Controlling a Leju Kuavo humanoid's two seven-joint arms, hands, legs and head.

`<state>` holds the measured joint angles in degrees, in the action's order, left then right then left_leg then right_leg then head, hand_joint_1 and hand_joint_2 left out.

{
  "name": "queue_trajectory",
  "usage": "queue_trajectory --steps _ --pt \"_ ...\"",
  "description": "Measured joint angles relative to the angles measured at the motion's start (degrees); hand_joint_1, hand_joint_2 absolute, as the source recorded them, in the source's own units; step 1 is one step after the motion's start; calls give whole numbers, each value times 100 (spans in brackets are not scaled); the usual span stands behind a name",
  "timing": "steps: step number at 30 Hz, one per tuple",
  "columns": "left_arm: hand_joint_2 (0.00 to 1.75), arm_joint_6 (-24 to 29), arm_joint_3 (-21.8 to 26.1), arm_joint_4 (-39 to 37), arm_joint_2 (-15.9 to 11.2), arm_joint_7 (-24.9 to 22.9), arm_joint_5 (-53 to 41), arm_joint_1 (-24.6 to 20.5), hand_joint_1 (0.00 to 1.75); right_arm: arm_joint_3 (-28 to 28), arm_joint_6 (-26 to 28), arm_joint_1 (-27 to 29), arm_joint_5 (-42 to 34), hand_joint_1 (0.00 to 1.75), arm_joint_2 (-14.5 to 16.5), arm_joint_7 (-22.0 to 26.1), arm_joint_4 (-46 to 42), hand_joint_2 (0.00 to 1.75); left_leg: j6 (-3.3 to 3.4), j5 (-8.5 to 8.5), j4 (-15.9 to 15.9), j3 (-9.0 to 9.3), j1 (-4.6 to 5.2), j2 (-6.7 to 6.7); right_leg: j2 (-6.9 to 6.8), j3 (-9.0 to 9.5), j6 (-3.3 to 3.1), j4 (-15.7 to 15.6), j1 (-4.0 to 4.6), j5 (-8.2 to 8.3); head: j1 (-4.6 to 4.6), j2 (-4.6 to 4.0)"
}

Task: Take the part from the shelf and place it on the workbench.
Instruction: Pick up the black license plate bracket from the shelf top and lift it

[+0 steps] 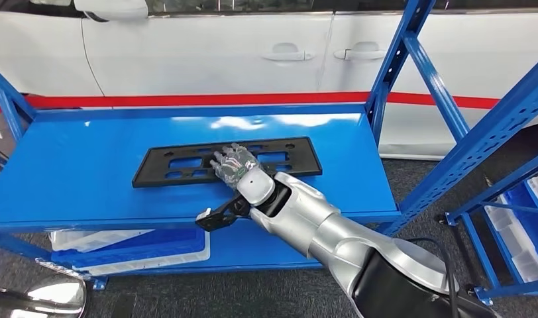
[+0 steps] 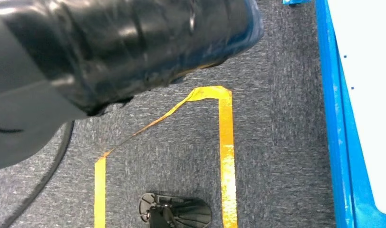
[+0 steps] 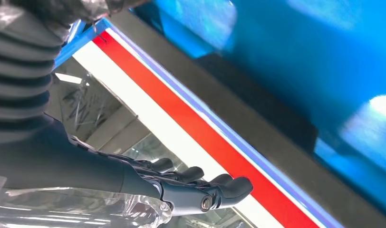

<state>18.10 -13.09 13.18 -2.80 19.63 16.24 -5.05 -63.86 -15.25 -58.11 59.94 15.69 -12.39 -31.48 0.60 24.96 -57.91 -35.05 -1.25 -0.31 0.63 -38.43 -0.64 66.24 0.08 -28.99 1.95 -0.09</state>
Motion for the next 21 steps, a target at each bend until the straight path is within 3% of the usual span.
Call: queue_trajectory --steps 2,3,4,7,9,12,14,17,18,19,21 --pt "0 0 0 0 0 0 2 -1 0 0 -9 32 -25 0 -3 1 15 175 31 12 -3 7 5 5 -3 -364 19 713 -19 -276 -11 0" --pt "0 0 0 -1 0 0 2 1 0 -1 -12 51 -30 0 -7 2 27 175 35 17 -7 9 7 4 -4 -471 22 893 -25 -291 -13 0" --pt "0 0 0 -1 0 -1 2 3 0 -1 -14 62 -31 0 -10 2 38 175 35 22 -14 11 6 2 -4 -476 19 864 -29 -201 -13 0" --pt "0 -7 0 -2 0 -1 2 4 0 -1 39 66 -31 0 -14 -49 54 175 -2 53 -47 23 11 -12 -5 -22 -27 -102 -29 305 -13 0" --pt "0 -16 0 -2 0 -1 1 4 0 -1 126 69 -24 0 -13 -139 56 175 -54 71 -70 9 28 -16 3 186 -58 -532 -15 404 -9 0" --pt "0 -28 0 -2 2 -5 -12 5 0 -1 258 76 31 0 -14 -300 77 175 -152 73 -53 11 20 -12 19 218 -118 -608 -5 410 -10 0" --pt "0 -40 -1 -2 15 -13 -43 2 0 -1 406 74 129 0 -14 -472 89 175 -209 208 -237 -61 11 -1 16 250 -172 -657 -28 434 4 0" --pt "0 -45 -13 -2 23 -23 -93 5 0 -1 601 78 273 0 -18 -693 126 175 -252 656 -1186 -511 8 5 13 265 -210 -673 -20 435 17 0" --pt "0 -45 -19 -2 23 -27 -102 12 0 -1 621 87 292 0 -23 -724 148 175 -257 731 -1454 -650 8 5 13 265 -215 -671 -12 432 16 0" --pt "0 -45 -24 -2 24 -30 -108 19 0 -1 629 96 298 0 -28 -740 171 175 -258 716 -1560 -715 8 5 14 265 -220 -667 -6 429 16 0" --pt "0 -46 -28 -2 27 -33 -115 23 0 -2 634 107 320 0 -37 -775 208 175 -237 414 -1179 -548 9 5 20 268 -220 -653 -1 422 16 0"
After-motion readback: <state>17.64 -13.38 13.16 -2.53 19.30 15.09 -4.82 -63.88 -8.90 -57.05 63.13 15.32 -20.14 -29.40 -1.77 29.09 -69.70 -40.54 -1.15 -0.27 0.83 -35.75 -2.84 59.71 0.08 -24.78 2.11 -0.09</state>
